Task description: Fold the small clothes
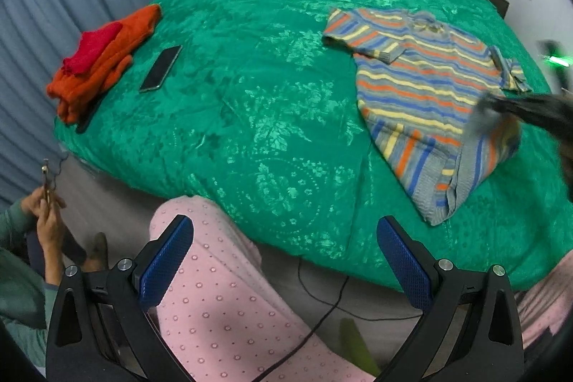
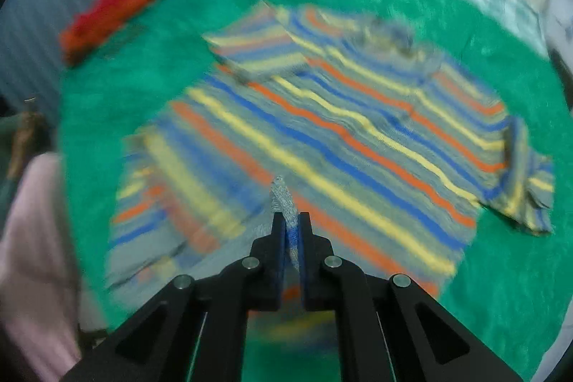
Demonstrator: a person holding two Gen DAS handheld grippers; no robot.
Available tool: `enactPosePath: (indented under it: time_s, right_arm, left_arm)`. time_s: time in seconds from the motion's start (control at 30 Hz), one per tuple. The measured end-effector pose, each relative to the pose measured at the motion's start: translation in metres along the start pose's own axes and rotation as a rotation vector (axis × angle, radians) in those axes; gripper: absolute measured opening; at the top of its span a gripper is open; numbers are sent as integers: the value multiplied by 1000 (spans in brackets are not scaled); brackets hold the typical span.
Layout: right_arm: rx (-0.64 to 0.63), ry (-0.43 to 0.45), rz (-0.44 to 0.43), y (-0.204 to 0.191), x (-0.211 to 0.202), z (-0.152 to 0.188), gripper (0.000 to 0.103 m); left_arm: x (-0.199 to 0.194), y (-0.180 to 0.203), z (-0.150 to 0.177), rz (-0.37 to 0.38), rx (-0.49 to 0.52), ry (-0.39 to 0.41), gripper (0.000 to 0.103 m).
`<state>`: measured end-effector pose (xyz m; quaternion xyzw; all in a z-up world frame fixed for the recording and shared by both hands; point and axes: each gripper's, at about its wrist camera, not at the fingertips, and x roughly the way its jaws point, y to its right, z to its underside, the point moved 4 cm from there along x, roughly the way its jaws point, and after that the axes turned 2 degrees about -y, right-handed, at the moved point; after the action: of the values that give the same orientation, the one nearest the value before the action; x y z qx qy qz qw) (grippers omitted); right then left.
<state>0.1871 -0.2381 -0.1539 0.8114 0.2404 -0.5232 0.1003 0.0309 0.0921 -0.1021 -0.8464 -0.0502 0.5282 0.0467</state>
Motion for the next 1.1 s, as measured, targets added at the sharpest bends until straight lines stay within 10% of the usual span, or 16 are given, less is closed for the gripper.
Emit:
enactPosePath:
  time_s: [0.13,0.43,0.57,0.73,0.9,0.93,1.0,1.1]
  right_arm:
    - [-139,7,-9,-36,-61,67,6]
    - [-140,-328,134,-32,-50,212,15]
    - [-35,-159,136,-31,-69,169,44]
    - [127,77,-94,-57,-33,67,47]
    - [23,-3,-34,-80,67,2,47]
    - [9,-54,-46,-81,86,-2,46]
    - [-34,-141,-67,-86,106,-1,4]
    - [-49,-112,-191,-114,79,-8,4]
  left_arm:
    - [8,11,-1,27,30,-14,102]
    - [0,23,-9,48,57,15,102]
    - [5,17,-9,59,22,5,102]
    - [6,13,-7,89,-5,-9,102]
    - [-6,-4,-4,67,-11,37,102]
    - [-5,-11,-2,64,-21,37,102]
    - [-1,-24,3,56,-47,28,102]
    - [9,-46,9,49,-105,12,102]
